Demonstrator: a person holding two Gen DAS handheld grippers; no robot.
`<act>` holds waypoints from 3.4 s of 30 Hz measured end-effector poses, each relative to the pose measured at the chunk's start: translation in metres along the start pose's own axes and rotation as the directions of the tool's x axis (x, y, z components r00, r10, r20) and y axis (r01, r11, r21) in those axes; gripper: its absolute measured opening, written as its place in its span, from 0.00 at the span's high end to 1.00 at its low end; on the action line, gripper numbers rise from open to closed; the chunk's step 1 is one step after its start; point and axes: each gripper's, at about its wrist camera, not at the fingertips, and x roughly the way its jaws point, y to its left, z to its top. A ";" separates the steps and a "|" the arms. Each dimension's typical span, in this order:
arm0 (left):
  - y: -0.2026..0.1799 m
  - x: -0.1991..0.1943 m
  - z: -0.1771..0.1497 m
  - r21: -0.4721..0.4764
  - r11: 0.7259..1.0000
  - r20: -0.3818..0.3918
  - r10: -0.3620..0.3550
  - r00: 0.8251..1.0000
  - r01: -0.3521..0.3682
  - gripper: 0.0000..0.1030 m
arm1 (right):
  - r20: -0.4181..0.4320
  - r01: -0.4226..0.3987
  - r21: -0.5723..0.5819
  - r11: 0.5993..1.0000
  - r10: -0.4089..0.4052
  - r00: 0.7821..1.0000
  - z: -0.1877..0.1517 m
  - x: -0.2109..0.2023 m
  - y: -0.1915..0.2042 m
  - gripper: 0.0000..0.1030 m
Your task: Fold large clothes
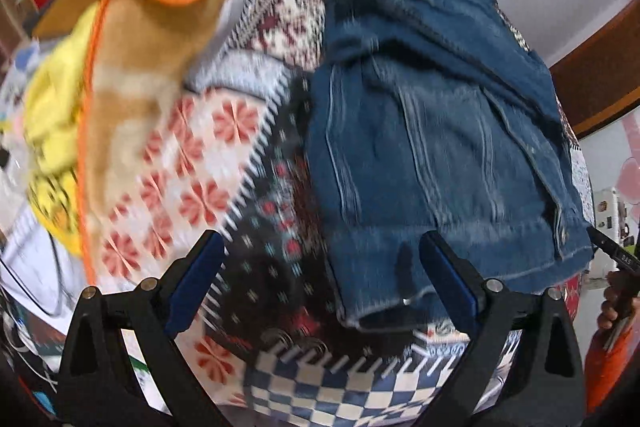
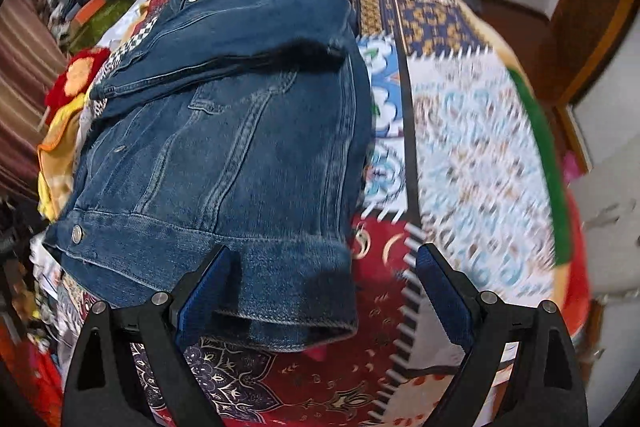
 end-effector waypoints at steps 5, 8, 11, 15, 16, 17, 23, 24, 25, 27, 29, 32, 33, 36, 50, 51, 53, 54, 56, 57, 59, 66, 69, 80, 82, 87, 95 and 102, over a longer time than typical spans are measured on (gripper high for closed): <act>-0.012 0.020 -0.016 -0.015 0.998 -0.066 -0.063 0.996 0.062 0.17 | 0.000 -0.156 0.137 0.978 0.157 0.988 -0.006 0.009 -0.013 0.11; -0.023 0.024 -0.022 0.007 0.995 -0.070 -0.098 0.993 0.099 0.32 | 0.009 -0.135 0.101 0.986 0.135 0.991 -0.008 0.009 -0.005 0.22; -0.029 0.023 -0.018 0.014 0.993 -0.065 -0.119 0.991 0.120 0.45 | 0.007 -0.154 0.072 0.985 0.154 0.988 -0.007 0.007 0.006 0.36; -0.032 0.020 -0.012 0.026 0.994 -0.038 -0.108 0.993 0.109 0.66 | 0.024 -0.115 0.029 0.993 0.114 0.993 -0.005 0.002 0.014 0.58; -0.032 0.018 -0.010 0.024 0.993 -0.025 -0.111 0.994 0.111 0.74 | 0.028 -0.116 0.024 0.993 0.115 0.993 -0.004 0.000 0.013 0.66; -0.031 0.014 -0.007 0.025 0.993 -0.009 -0.112 0.994 0.113 0.78 | 0.037 -0.109 0.021 0.994 0.108 0.993 -0.002 -0.002 0.012 0.71; -0.029 -0.011 0.013 0.037 0.989 0.071 -0.147 0.987 0.145 0.84 | 0.080 -0.142 -0.009 0.990 0.142 0.987 0.027 -0.015 0.012 0.82; -0.032 -0.017 0.019 0.046 0.988 0.087 -0.149 0.985 0.146 0.84 | 0.091 -0.142 -0.022 0.990 0.144 0.985 0.033 -0.018 0.016 0.83; -0.036 -0.025 0.027 0.061 0.987 0.111 -0.154 0.982 0.148 0.84 | 0.106 -0.144 -0.043 0.989 0.147 0.983 0.040 -0.023 0.020 0.84; -0.043 -0.040 0.041 0.084 0.985 0.153 -0.163 0.975 0.151 0.84 | 0.138 -0.137 -0.080 0.987 0.147 0.979 0.056 -0.031 0.029 0.85; -0.050 -0.053 0.055 0.109 0.983 0.192 -0.164 0.968 0.145 0.84 | 0.169 -0.126 -0.114 0.985 0.144 0.975 0.073 -0.039 0.039 0.86; -0.062 -0.070 0.082 0.143 0.982 0.251 -0.156 0.955 0.122 0.84 | 0.233 -0.086 -0.162 0.983 0.123 0.965 0.105 -0.050 0.054 0.86; -0.062 -0.074 0.090 0.145 0.982 0.264 -0.157 0.952 0.122 0.84 | 0.255 -0.071 -0.169 0.983 0.113 0.960 0.116 -0.053 0.057 0.86; -0.063 -0.080 0.122 0.128 0.982 0.303 -0.173 0.937 0.140 0.84 | 0.298 -0.057 -0.155 0.986 0.101 0.949 0.148 -0.058 0.059 0.87; -0.055 -0.001 0.279 -0.049 0.978 0.287 -0.179 0.941 0.201 0.84 | 0.267 0.032 -0.025 0.999 -0.024 0.963 0.295 0.029 0.054 0.87; -0.056 0.007 0.286 -0.046 0.983 0.283 -0.160 0.946 0.180 0.84 | 0.259 0.041 -0.016 0.999 -0.035 0.965 0.303 0.039 0.053 0.87; -0.057 0.027 0.297 -0.044 0.988 0.264 -0.128 0.956 0.145 0.84 | 0.240 0.064 -0.012 0.998 -0.059 0.969 0.315 0.063 0.053 0.87; -0.055 0.037 0.302 -0.049 0.990 0.253 -0.118 0.960 0.134 0.84 | 0.233 0.071 -0.011 0.997 -0.067 0.970 0.319 0.072 0.052 0.87; -0.047 0.060 0.310 -0.076 0.988 0.224 -0.111 0.968 0.131 0.84 | 0.209 0.093 -0.014 0.996 -0.088 0.974 0.325 0.096 0.051 0.86; -0.043 0.067 0.313 -0.089 0.987 0.214 -0.115 0.970 0.136 0.84 | 0.202 0.100 -0.017 0.995 -0.095 0.975 0.326 0.104 0.050 0.86; -0.032 0.086 0.319 -0.133 0.978 0.187 -0.137 0.973 0.163 0.84 | 0.189 0.105 -0.021 0.994 -0.099 0.977 0.329 0.121 0.047 0.86; -0.020 0.129 0.327 -0.182 0.967 0.132 -0.154 0.979 0.177 0.84 | 0.158 0.095 -0.017 0.995 -0.091 0.983 0.342 0.146 0.043 0.86; -0.024 0.133 0.327 -0.154 0.976 0.122 -0.135 0.983 0.153 0.81 | 0.122 0.058 -0.008 0.998 -0.057 0.991 0.348 0.145 0.038 0.86; -0.020 0.130 0.322 -0.156 0.979 0.089 -0.117 0.989 0.130 0.79 | 0.200 0.338 0.079 0.938 -0.347 0.916 0.351 0.089 -0.014 0.86; -0.023 0.125 0.321 -0.137 0.984 0.089 -0.101 0.991 0.113 0.79 | 0.206 0.397 0.050 0.917 -0.398 0.894 0.347 0.079 -0.024 0.86; -0.047 0.098 0.320 0.003 1.000 0.111 0.003 0.994 -0.004 0.66 | 0.206 0.341 -0.050 0.939 -0.325 0.923 0.317 0.061 -0.029 0.86; -0.064 0.015 0.300 0.124 0.972 0.344 0.146 0.927 -0.200 0.22 | 0.238 0.293 -0.161 0.943 -0.251 0.938 0.280 0.051 0.010 0.86; -0.085 0.030 0.267 0.262 0.932 0.278 0.173 0.945 -0.248 0.17 | 0.202 0.174 -0.249 0.953 -0.125 0.972 0.257 0.056 0.049 0.86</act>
